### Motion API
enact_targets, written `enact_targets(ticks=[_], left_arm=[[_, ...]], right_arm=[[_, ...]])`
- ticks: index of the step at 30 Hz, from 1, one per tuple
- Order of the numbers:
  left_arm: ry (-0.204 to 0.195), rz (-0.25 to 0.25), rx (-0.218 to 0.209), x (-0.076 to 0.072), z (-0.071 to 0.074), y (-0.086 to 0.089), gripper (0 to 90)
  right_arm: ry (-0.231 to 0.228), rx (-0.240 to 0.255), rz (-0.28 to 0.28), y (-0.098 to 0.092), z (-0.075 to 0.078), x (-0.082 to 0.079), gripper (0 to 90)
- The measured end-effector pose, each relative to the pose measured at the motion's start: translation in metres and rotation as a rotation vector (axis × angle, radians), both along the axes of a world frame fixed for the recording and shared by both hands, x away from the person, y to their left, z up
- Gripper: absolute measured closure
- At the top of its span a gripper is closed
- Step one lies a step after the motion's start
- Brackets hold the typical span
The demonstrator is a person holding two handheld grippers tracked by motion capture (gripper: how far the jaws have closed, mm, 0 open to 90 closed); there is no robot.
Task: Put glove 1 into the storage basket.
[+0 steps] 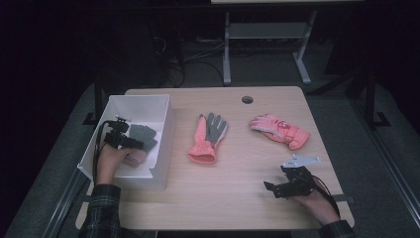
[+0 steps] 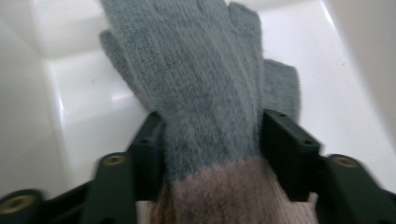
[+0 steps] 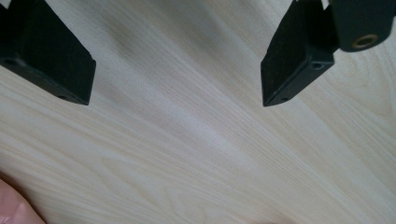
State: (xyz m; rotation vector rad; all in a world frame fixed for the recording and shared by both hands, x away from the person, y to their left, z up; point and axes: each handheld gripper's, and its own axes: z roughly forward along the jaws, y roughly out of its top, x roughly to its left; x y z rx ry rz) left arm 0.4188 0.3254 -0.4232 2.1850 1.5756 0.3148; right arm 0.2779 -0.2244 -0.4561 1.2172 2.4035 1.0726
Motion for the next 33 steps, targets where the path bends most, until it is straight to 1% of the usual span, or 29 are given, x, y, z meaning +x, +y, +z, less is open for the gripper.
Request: enact_targets(ticks=[1, 2, 3, 4, 6, 7, 9, 11, 12, 14, 16, 18, 23, 26, 29, 33], left_arm=[[0.005, 0.006, 0.018, 0.0, 0.001, -0.001, 34.9], [-0.002, 0.009, 0.033, 0.0, 0.003, -0.002, 31.7], [-0.006, 0.01, 0.038, -0.001, 0.005, -0.003, 29.6], [-0.01, 0.013, 0.037, -0.002, 0.008, -0.004, 27.4], [-0.031, 0.006, 0.031, -0.004, 0.014, -0.004, 24.5], [-0.036, 0.005, 0.02, -0.005, 0.017, -0.004, 24.1], [-0.054, -0.006, 0.011, -0.007, 0.025, -0.004, 22.7], [-0.069, -0.016, 0.015, -0.01, 0.032, -0.005, 21.5], [-0.078, -0.016, 0.005, -0.012, 0.036, -0.006, 21.3], [-0.101, -0.031, -0.019, -0.015, 0.045, -0.008, 21.3], [-0.124, -0.054, -0.037, -0.018, 0.054, -0.011, 21.3], [-0.137, -0.076, -0.063, -0.021, 0.061, -0.015, 21.3], [-0.156, -0.15, -0.099, -0.027, 0.076, -0.03, 21.3], [-0.171, -0.187, -0.104, -0.031, 0.084, -0.04, 21.3], [-0.185, -0.226, -0.141, -0.034, 0.091, -0.05, 21.5], [-0.2, -0.287, -0.203, -0.039, 0.1, -0.065, 23.0]], right_arm=[[0.0, 0.001, 0.001, 0.0, 0.0, 0.0, 10.0], [0.001, 0.001, 0.0, 0.0, 0.0, 0.0, 10.0], [0.003, 0.0, 0.0, 0.0, 0.0, 0.0, 10.0], [0.001, -0.001, 0.001, 0.0, 0.0, 0.0, 10.1], [0.005, 0.0, 0.001, 0.0, 0.0, 0.0, 10.0], [0.006, 0.0, 0.001, 0.0, 0.0, 0.0, 10.0], [0.004, 0.0, 0.002, 0.0, 0.0, 0.0, 10.0], [0.001, -0.001, 0.007, 0.0, 0.0, 0.0, 10.0], [0.002, -0.002, 0.008, 0.0, 0.0, 0.0, 10.0], [0.004, -0.003, 0.006, 0.0, -0.001, 0.0, 10.0], [0.004, -0.003, 0.007, 0.0, -0.001, 0.0, 10.0], [0.004, -0.005, 0.008, 0.001, -0.001, 0.0, 10.0], [0.006, -0.005, 0.009, 0.001, -0.001, 0.0, 10.0], [0.009, -0.005, 0.007, 0.0, -0.001, 0.0, 10.0], [0.01, -0.004, 0.007, 0.0, -0.001, 0.0, 10.0], [0.012, -0.007, 0.007, 0.001, -0.002, 0.001, 10.0]])
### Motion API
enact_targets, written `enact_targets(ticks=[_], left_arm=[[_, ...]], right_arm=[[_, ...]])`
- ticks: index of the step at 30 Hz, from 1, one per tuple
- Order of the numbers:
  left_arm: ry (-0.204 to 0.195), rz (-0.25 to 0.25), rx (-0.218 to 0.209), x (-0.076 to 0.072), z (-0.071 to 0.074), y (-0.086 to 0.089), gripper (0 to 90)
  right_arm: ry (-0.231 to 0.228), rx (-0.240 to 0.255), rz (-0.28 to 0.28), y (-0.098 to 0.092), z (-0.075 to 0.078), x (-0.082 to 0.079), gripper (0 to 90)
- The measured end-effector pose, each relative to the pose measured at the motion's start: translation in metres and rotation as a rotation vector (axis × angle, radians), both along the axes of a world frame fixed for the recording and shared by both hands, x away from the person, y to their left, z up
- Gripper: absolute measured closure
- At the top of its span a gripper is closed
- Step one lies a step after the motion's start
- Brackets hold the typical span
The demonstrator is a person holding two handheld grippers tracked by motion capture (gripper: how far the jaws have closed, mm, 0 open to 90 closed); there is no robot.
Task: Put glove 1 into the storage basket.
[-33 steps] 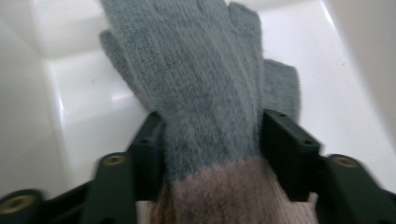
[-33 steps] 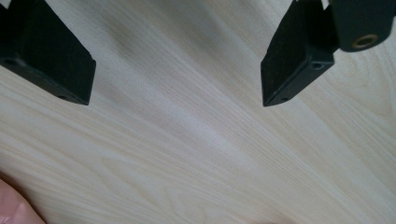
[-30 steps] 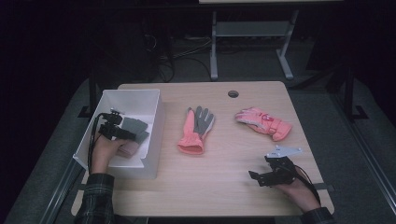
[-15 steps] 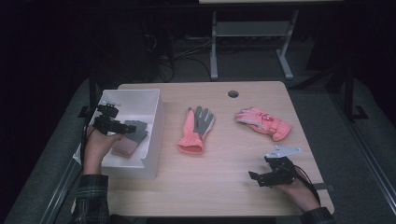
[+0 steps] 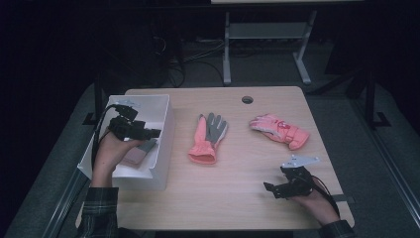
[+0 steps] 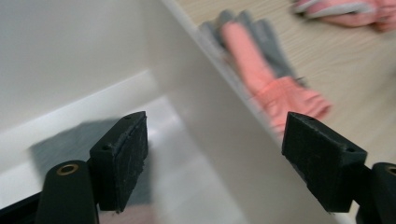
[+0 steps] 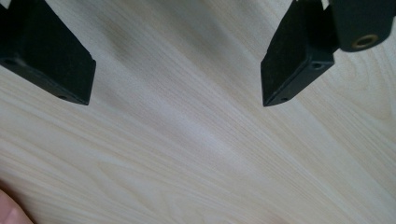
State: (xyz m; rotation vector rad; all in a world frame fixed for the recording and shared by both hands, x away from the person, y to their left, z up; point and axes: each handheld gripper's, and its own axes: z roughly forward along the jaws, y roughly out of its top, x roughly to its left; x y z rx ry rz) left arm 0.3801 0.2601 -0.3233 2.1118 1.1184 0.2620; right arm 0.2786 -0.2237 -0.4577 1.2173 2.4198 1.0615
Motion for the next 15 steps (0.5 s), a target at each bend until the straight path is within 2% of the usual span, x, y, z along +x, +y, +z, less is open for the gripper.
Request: enact_targets(ticks=[7, 15], left_arm=[[-0.009, -0.068, -0.028, -0.001, 0.006, -0.026, 34.6], [-0.03, -0.127, -0.049, -0.005, 0.008, -0.066, 49.0]], right_arm=[[0.002, 0.0, 0.002, 0.001, 0.0, 0.0, 10.0], [0.002, -0.001, 0.002, 0.0, 0.0, 0.0, 10.0]])
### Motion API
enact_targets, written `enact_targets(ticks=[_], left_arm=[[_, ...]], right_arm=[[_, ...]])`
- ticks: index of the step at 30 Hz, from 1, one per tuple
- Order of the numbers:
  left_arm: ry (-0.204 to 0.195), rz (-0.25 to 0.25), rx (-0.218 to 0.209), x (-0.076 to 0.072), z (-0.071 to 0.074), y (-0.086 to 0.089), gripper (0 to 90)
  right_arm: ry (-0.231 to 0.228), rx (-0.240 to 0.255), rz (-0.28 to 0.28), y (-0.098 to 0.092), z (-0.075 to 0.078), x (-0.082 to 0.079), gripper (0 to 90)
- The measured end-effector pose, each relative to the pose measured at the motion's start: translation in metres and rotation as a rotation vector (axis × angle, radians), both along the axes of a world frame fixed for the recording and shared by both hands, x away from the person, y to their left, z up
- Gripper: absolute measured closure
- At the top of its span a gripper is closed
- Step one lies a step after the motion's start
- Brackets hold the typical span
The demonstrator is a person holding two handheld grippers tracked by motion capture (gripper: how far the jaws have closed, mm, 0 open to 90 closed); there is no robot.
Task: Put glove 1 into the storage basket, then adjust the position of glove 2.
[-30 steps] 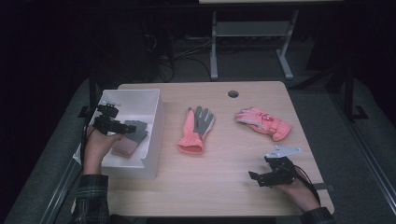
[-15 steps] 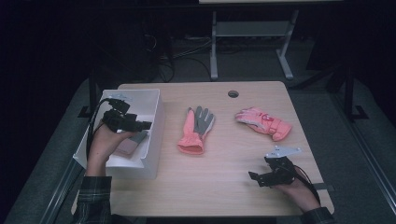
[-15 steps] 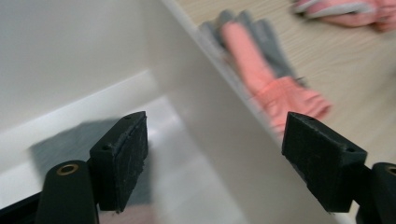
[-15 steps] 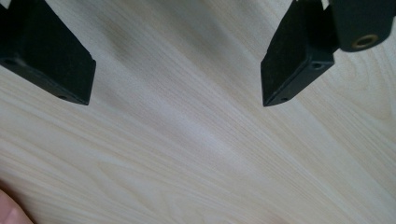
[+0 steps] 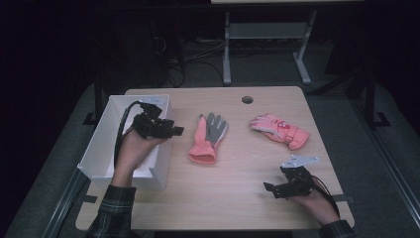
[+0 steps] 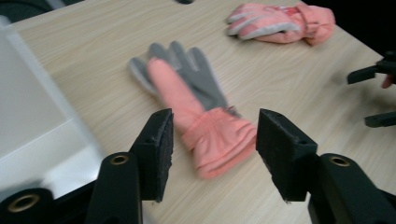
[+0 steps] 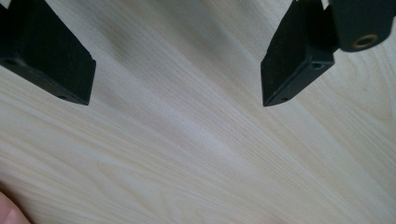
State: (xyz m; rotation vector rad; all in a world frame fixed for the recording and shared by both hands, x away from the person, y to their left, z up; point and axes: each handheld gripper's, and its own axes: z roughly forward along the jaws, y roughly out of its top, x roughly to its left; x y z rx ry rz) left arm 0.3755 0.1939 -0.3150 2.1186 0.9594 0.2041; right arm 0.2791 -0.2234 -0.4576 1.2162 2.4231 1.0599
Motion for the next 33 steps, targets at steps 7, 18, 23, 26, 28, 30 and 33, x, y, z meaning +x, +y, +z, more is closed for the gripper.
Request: enact_targets(ticks=[7, 18, 23, 26, 28, 30, 33], left_arm=[[-0.002, -0.037, 0.006, 0.001, -0.003, -0.032, 78.7], [-0.003, -0.078, 0.057, 0.011, -0.022, -0.082, 89.7], [-0.014, -0.055, 0.115, 0.025, -0.045, -0.099, 89.8], [-0.017, -0.039, 0.141, 0.032, -0.058, -0.103, 89.8], [-0.007, -0.027, 0.154, 0.036, -0.067, -0.105, 89.8], [0.0, -0.016, 0.164, 0.039, -0.076, -0.107, 89.8], [0.016, 0.005, 0.17, 0.043, -0.085, -0.105, 89.8]], right_arm=[[-0.001, -0.006, 0.004, 0.001, 0.0, -0.001, 10.0], [0.001, -0.002, 0.006, 0.0, 0.001, -0.002, 10.0], [0.0, -0.004, 0.012, 0.0, 0.001, -0.002, 10.2], [0.001, -0.002, 0.013, 0.0, 0.001, -0.002, 10.2], [0.002, -0.004, 0.014, 0.0, 0.001, -0.002, 10.2], [0.001, -0.007, 0.014, 0.001, 0.001, -0.002, 10.2], [-0.006, -0.008, 0.02, 0.0, 0.001, -0.002, 10.2]])
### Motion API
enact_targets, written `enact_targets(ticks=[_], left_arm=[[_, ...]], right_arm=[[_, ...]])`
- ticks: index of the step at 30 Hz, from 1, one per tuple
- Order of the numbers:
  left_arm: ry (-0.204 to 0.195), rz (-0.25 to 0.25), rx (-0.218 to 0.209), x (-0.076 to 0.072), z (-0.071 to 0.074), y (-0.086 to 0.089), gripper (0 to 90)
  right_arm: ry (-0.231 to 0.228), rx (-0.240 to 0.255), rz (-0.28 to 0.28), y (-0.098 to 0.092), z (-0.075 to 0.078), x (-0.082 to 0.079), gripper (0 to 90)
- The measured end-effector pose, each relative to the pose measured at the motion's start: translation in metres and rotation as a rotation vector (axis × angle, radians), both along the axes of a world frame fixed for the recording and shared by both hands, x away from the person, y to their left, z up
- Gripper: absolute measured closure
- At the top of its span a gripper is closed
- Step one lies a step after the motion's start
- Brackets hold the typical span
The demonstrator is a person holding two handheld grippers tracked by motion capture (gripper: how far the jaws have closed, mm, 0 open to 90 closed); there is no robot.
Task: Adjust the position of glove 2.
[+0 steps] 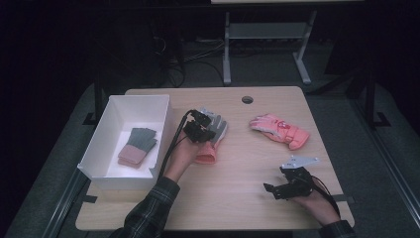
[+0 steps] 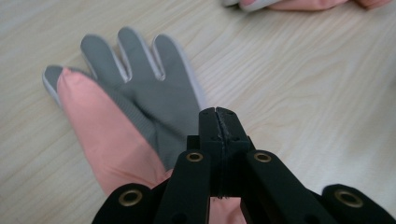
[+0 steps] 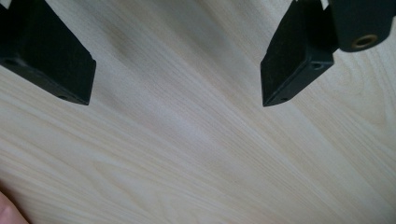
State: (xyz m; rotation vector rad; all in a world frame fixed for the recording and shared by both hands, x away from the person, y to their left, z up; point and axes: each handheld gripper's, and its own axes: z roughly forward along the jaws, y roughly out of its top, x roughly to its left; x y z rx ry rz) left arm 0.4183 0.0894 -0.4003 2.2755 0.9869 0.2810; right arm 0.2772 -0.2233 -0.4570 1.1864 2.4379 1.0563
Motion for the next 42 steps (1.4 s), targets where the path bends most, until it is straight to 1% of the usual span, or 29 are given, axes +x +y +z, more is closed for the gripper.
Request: enact_targets(ticks=[3, 6, 8, 13, 19, 24, 26, 29, 31, 32, 36, 41, 42], left_arm=[[0.0, 0.018, 0.003, 0.004, -0.006, 0.004, 89.8], [0.02, 0.029, 0.003, 0.008, -0.012, 0.008, 89.8], [0.028, 0.028, 0.015, 0.01, -0.017, 0.009, 89.8], [0.045, 0.018, 0.018, 0.012, -0.025, 0.008, 89.8], [0.078, -0.027, 0.013, 0.01, -0.024, 0.006, 89.9], [0.113, -0.074, -0.005, 0.003, -0.024, 0.001, 89.9], [0.126, -0.095, -0.011, -0.001, -0.023, -0.002, 89.9], [0.155, -0.128, -0.049, -0.007, -0.024, -0.007, 89.9], [0.165, -0.161, -0.036, -0.011, -0.024, -0.01, 89.9], [0.169, -0.163, -0.043, -0.014, -0.024, -0.013, 89.9], [0.183, -0.206, -0.048, -0.024, -0.025, -0.021, 89.9], [0.203, -0.27, -0.042, -0.038, -0.024, -0.031, 89.9], [0.208, -0.28, -0.047, -0.042, -0.024, -0.033, 89.9]], right_arm=[[0.003, 0.0, -0.001, 0.0, 0.0, 0.0, 10.1], [0.01, 0.001, -0.003, 0.001, 0.0, 0.0, 10.2], [0.01, 0.005, 0.002, 0.0, -0.001, 0.0, 10.2], [0.018, 0.01, -0.003, 0.0, -0.001, 0.0, 10.2], [0.014, 0.011, 0.0, -0.001, -0.001, 0.001, 10.1], [0.011, 0.012, -0.002, -0.002, -0.001, 0.001, 10.2], [0.01, 0.014, -0.005, -0.002, -0.001, 0.001, 10.2], [0.015, 0.021, -0.012, -0.002, 0.0, 0.001, 10.2], [0.011, 0.015, -0.009, -0.002, 0.0, 0.001, 10.2], [0.014, 0.015, -0.01, -0.003, 0.0, 0.001, 10.2], [0.008, 0.018, -0.007, -0.004, 0.0, 0.001, 10.2], [0.01, 0.018, -0.008, -0.003, 0.0, 0.001, 10.2], [0.01, 0.016, -0.008, -0.003, 0.0, 0.001, 10.2]])
